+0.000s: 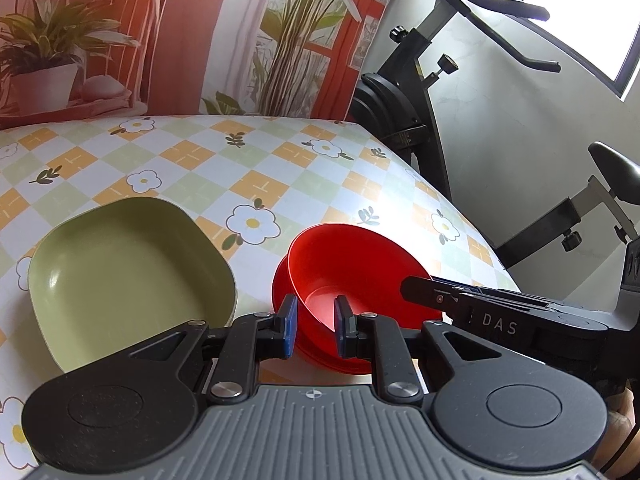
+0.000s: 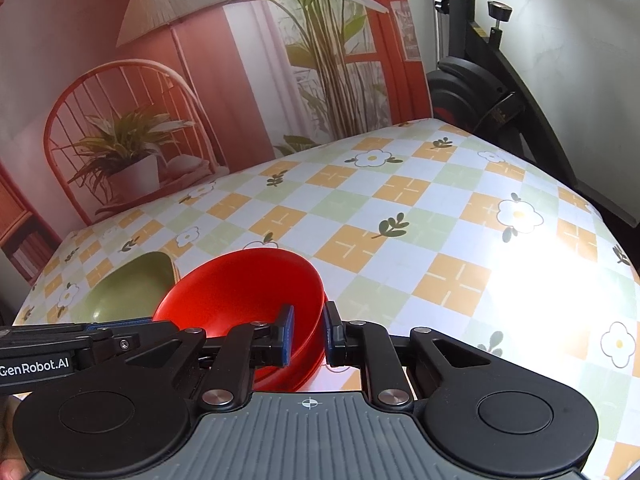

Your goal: Organize plates and bowls

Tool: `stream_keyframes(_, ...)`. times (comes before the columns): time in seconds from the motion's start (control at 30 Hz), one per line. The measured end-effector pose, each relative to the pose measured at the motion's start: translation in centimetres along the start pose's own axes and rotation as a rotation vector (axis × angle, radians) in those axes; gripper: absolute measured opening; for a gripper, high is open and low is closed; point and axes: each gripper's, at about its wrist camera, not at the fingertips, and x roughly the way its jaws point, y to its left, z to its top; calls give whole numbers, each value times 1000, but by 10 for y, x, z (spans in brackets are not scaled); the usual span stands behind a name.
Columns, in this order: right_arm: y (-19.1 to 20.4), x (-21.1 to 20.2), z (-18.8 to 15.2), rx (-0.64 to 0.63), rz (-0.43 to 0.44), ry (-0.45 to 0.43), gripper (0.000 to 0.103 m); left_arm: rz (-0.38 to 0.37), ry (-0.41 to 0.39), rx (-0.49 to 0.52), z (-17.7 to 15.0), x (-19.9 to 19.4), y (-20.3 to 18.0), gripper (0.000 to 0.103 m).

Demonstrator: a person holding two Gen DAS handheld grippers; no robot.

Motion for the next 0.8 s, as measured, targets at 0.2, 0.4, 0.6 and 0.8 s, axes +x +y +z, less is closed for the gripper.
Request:
stream_keyframes(0.2,1,3,-3,0,2,8,19,10,16,11,-1,2,0,20)
stream_keyframes(0.4,2,6,-4,8,1,16,21,13,30,10,-1,4,1,20)
stream_keyframes(0.6,0,6,-3,16,4,16,21,27,37,11,-1,6,1,20)
stream_keyframes(0.8,-4,8,-4,28,-1,22,22,33,37,1,-2,7,3,21)
